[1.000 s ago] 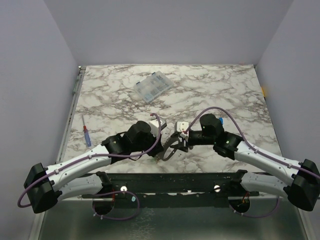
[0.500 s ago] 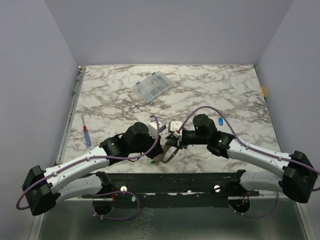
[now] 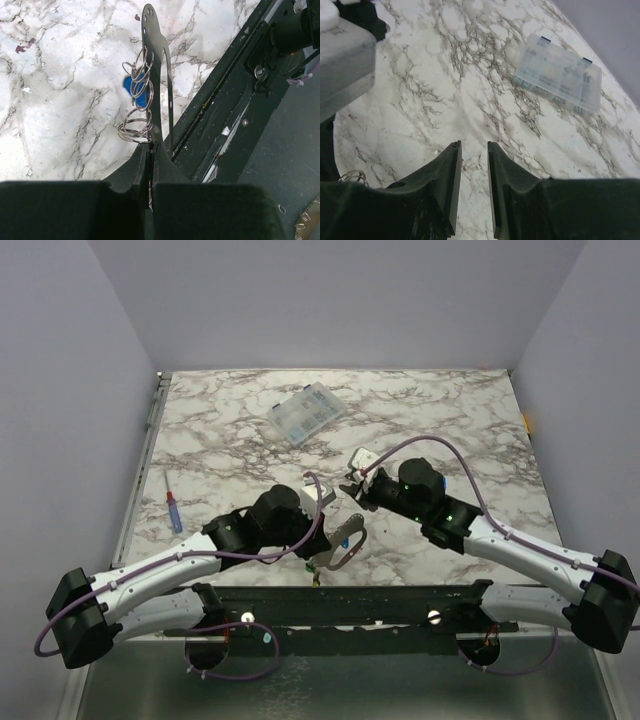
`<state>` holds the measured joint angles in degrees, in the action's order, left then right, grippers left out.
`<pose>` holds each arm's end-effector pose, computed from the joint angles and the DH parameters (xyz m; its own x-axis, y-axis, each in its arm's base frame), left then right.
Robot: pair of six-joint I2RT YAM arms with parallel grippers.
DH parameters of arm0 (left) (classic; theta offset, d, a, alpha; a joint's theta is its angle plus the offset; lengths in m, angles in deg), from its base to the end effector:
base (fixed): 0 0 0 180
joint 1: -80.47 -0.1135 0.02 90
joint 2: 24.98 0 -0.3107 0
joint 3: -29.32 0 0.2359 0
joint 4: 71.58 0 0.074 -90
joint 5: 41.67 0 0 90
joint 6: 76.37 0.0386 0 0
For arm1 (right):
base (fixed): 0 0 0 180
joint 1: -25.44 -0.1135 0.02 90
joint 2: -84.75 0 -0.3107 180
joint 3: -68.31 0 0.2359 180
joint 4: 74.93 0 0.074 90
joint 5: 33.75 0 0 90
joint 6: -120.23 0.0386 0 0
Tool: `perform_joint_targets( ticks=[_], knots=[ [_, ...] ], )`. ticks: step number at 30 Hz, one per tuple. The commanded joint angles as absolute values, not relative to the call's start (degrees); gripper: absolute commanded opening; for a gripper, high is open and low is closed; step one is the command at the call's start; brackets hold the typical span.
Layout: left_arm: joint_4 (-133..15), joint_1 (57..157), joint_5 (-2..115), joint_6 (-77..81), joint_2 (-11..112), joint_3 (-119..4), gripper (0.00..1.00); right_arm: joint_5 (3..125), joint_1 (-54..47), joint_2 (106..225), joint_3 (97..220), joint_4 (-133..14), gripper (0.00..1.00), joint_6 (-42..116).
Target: Put the keys on the keyring
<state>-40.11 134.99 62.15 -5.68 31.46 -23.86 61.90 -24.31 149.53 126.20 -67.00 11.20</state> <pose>0.0943 -0.1482 0.2955 -0.6112 0.3043 -0.7306 0.7444 0.5344 -0.4002 0.1460 0.1784 0.3375 0.1115 -0.3705 -0.9221 -0.8300 0.4755 -0.2914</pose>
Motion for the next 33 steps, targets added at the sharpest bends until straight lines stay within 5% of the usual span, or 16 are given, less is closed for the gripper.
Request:
perform_joint_targets(
  ticks=[1, 12, 17, 33],
  knots=[
    [-41.30, 135.05, 63.69, -5.57, 31.53, -24.09, 0.00, 66.02, -24.39, 145.79, 126.28, -66.94, 0.36, 13.49],
    [-41.80, 134.14, 68.58, -6.10, 32.86, -24.11, 0.00, 90.48, -24.37, 144.26, 127.67, -48.92, 0.34, 11.85],
    [-41.69, 134.07, 68.03, -5.13, 32.64, -23.95, 0.00, 95.20, -24.37, 143.79, 125.38, -52.83, 0.35, 14.58],
    [-42.03, 134.01, 69.56, -2.30, 29.00, -25.04, 0.00, 94.67, -24.54, 146.42, 123.36, -59.38, 0.37, 12.89]
  ],
)
